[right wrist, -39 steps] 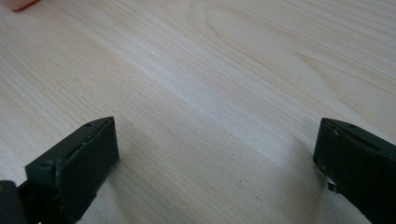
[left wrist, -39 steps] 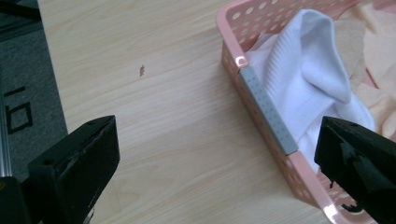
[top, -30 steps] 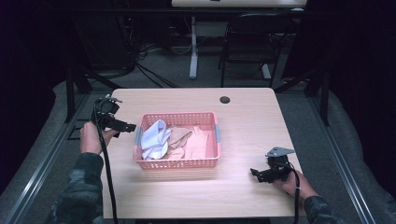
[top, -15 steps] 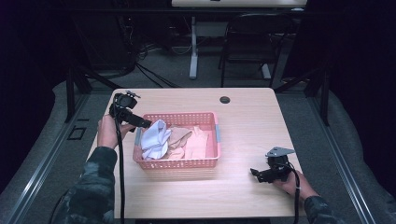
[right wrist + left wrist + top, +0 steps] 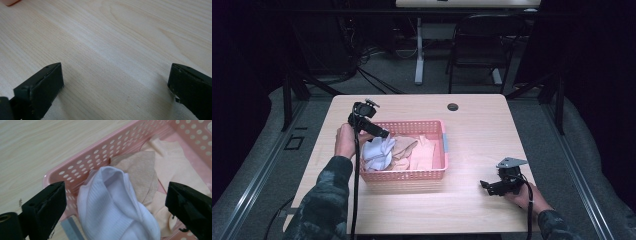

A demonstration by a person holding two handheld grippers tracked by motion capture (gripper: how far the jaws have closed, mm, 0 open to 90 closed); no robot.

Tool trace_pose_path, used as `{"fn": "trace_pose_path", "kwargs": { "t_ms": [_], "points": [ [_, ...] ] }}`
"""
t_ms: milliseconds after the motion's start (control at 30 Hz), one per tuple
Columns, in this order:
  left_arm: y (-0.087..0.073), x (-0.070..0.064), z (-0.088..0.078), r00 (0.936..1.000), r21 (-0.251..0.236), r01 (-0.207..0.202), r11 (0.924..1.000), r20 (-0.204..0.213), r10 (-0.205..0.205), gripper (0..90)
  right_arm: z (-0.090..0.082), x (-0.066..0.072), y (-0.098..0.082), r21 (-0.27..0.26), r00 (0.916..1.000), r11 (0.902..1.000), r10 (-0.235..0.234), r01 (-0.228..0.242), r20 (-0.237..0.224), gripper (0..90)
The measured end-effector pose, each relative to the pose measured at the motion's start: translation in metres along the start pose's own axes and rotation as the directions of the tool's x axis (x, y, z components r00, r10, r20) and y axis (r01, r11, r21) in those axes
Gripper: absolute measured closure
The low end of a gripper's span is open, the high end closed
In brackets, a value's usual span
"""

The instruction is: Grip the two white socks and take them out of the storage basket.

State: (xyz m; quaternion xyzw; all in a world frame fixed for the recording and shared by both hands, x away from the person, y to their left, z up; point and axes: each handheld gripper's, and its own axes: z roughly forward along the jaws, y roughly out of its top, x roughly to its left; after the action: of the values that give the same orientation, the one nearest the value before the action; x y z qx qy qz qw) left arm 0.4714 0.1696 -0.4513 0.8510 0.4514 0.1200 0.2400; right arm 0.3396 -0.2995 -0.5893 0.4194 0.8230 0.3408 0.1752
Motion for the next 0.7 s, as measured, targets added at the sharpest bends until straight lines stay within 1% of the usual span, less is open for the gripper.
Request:
{"fn": "trace_pose_path", "kwargs": {
  "t_ms": [33, 67, 133, 167, 200, 233, 300, 333, 433, 533, 600, 633, 667, 700],
  "points": [
    [0.0, 0.0, 0.0, 1.0, 0.0, 0.0, 1.0, 0.0, 0.0, 4.8, 0.0, 0.0, 0.0, 0.0, 1.0, 1.0, 0.0, 0.0, 0.0, 0.0],
    [0.002, -0.001, 0.006, 1.0, 0.008, 0.004, 1.0, 0.005, -0.004, 5.4, 0.0, 0.0, 0.0, 0.0, 1.0, 1.0, 0.0, 0.0, 0.0, 0.0],
    [0.002, -0.002, 0.009, 1.0, 0.013, 0.005, 0.9999, 0.009, -0.005, 7.3, 0.0, 0.0, 0.0, 0.003, 1.0, 1.0, -0.003, 0.003, 0.001, 0.0],
    [0.004, -0.003, 0.014, 1.0, 0.026, 0.003, 0.9997, 0.006, -0.003, 8.1, 0.0, 0.0, 0.0, 0.0, 1.0, 1.0, 0.0, 0.0, 0.0, 0.0],
    [0.004, -0.003, 0.014, 1.0, 0.026, 0.003, 0.9997, 0.006, -0.003, 9.0, 0.0, 0.0, 0.0, 0.002, 1.0, 1.0, -0.002, 0.002, 0.0, 0.0],
    [0.005, -0.004, 0.018, 1.0, 0.032, 0.002, 0.9995, 0.006, -0.002, 10.2, 0.0, 0.0, 0.0, 0.0, 1.0, 1.0, 0.0, 0.0, 0.0, 0.0],
    [0.006, -0.005, 0.02, 1.0, 0.039, 0.001, 0.9993, 0.003, -0.001, 12.9, 0.0, 0.0, 0.0, 0.003, 1.0, 1.0, -0.002, 0.002, 0.0, 0.0],
    [0.007, -0.005, 0.024, 1.0, 0.046, 0.002, 0.9989, -0.003, -0.002, 14.8, 0.0, 0.0, 0.0, 0.0, 1.0, 1.0, 0.0, 0.0, 0.0, 0.0],
    [0.007, -0.005, 0.028, 1.0, 0.054, 0.005, 0.9985, -0.007, -0.005, 15.7, 0.0, 0.0, 0.0, 0.0, 1.0, 1.0, 0.0, 0.0, 0.0, 0.0],
    [0.006, -0.004, 0.037, 0.9998, 0.072, 0.019, 0.9972, -0.013, -0.018, 18.1, 0.0, 0.0, 0.0, 0.0, 1.0, 1.0, 0.0, 0.0, 0.0, 0.0],
    [0.005, -0.003, 0.039, 0.9997, 0.078, 0.022, 0.9967, -0.013, -0.022, 18.9, 0.0, 0.0, 0.0, 0.0, 1.0, 1.0, 0.0, 0.0, 0.0, 0.0],
    [0.005, -0.002, 0.043, 0.9995, 0.086, 0.028, 0.9959, -0.018, -0.027, 21.1, 0.0, 0.0, 0.0, 0.0, 1.0, 1.0, 0.0, 0.0, 0.0, 0.0],
    [0.005, -0.002, 0.043, 0.9995, 0.086, 0.028, 0.9959, -0.018, -0.027, 22.9, 0.0, 0.0, 0.0, 0.0, 1.0, 1.0, 0.0, 0.0, 0.0, 0.0],
    [0.004, -0.001, 0.044, 0.9993, 0.089, 0.033, 0.9955, -0.017, -0.032, 22.9, 0.0, 0.0, 0.0, 0.0, 1.0, 1.0, 0.0, 0.0, 0.0, 0.0]
  ]
}}
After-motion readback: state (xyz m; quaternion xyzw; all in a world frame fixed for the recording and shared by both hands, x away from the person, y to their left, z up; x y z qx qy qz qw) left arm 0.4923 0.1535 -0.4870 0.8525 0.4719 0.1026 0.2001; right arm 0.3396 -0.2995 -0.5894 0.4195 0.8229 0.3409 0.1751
